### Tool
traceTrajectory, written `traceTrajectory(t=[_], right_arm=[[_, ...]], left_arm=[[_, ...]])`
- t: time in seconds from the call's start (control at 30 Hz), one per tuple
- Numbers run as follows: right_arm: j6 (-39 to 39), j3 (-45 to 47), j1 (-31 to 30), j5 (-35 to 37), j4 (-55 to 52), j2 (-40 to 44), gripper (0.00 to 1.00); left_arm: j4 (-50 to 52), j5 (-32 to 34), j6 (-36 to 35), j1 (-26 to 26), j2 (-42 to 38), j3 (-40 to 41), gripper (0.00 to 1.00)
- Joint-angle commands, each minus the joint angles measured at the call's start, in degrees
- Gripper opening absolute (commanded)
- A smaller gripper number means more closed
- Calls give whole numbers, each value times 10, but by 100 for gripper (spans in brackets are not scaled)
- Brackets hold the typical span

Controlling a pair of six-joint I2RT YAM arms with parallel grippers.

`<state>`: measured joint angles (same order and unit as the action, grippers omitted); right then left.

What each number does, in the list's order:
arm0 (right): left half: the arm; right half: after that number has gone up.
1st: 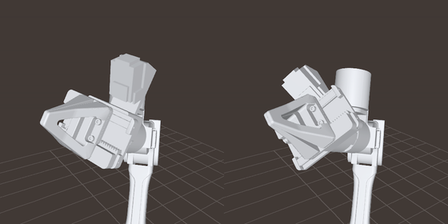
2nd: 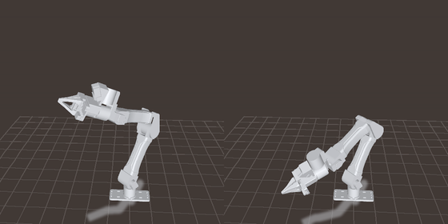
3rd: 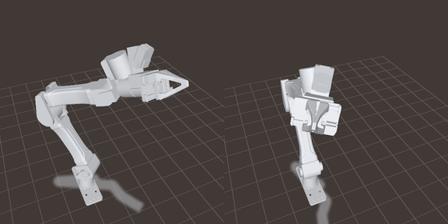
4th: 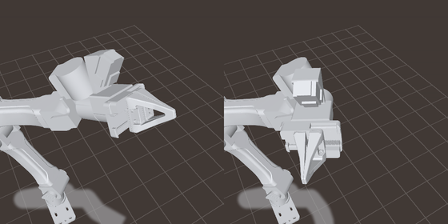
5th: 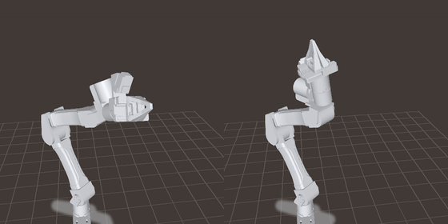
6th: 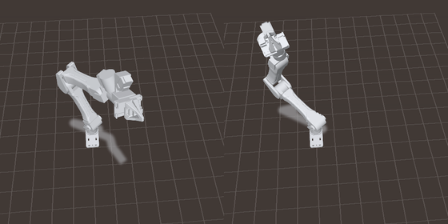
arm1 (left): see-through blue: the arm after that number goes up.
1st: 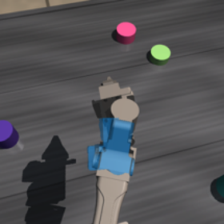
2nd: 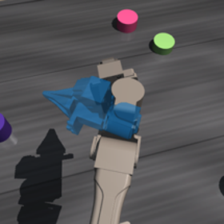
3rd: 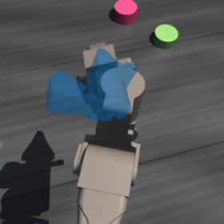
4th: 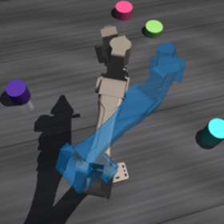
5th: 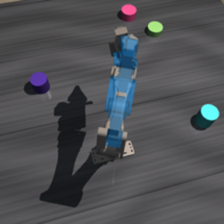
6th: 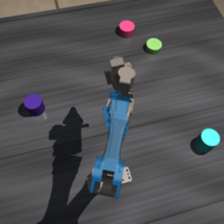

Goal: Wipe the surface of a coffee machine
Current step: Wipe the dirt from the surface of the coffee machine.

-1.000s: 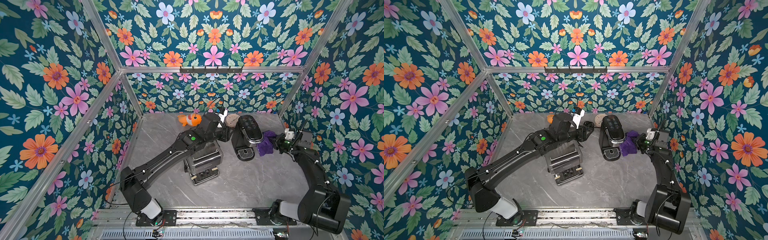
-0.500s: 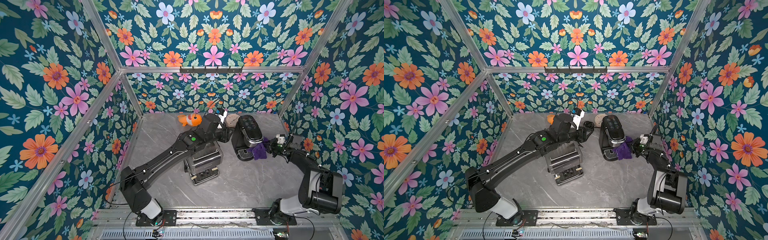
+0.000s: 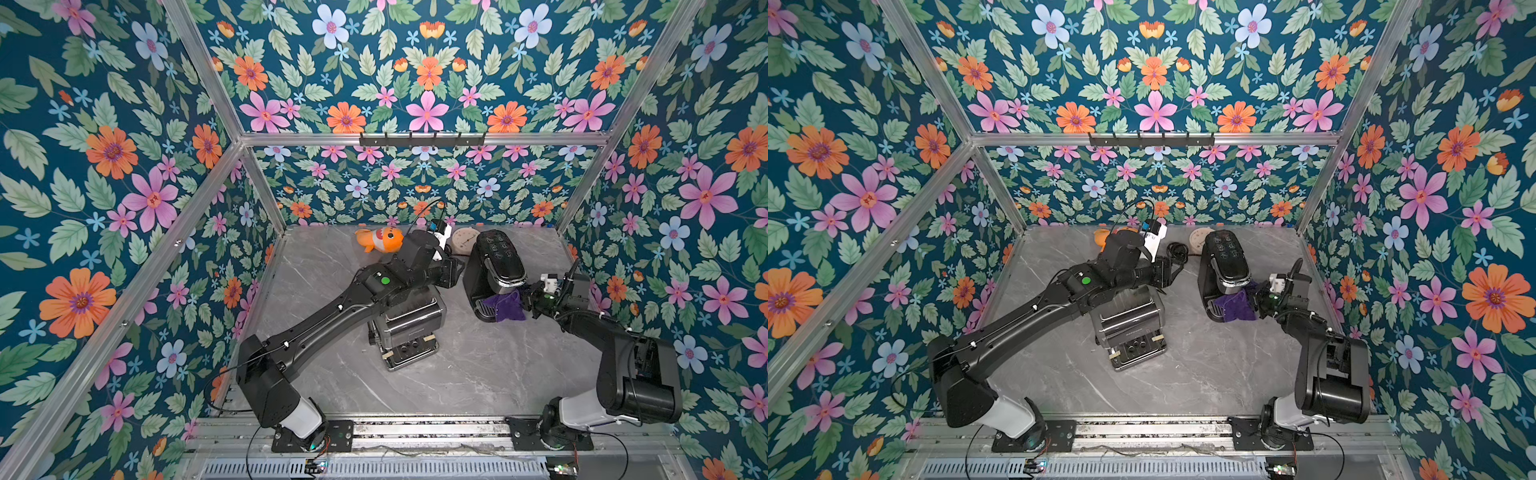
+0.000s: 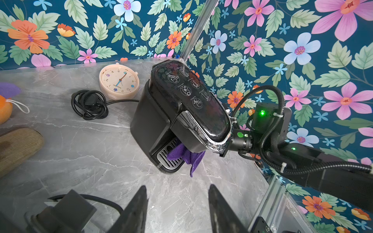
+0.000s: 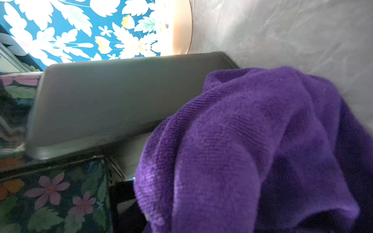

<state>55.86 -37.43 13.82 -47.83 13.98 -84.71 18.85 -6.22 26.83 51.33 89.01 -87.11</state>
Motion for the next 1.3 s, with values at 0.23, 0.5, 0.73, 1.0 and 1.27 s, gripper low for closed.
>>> traceTrajectory(t=[0.23, 0.5, 0.73, 1.0, 1.27], right_arm=[[75, 33, -21, -8, 117, -4, 0], [117, 72, -32, -8, 186, 2, 0], [131, 97, -41, -2, 208, 11, 0], [144, 104, -67, 12, 219, 18, 0], [165, 124, -74, 14, 254, 12, 0]], left_arm=[[-20, -7, 4, 0, -8, 11, 50], [-23, -9, 3, 0, -11, 16, 50], [-26, -15, 4, 0, -9, 20, 50], [-28, -17, 6, 0, -14, 25, 50], [-29, -18, 9, 1, -18, 27, 50]])
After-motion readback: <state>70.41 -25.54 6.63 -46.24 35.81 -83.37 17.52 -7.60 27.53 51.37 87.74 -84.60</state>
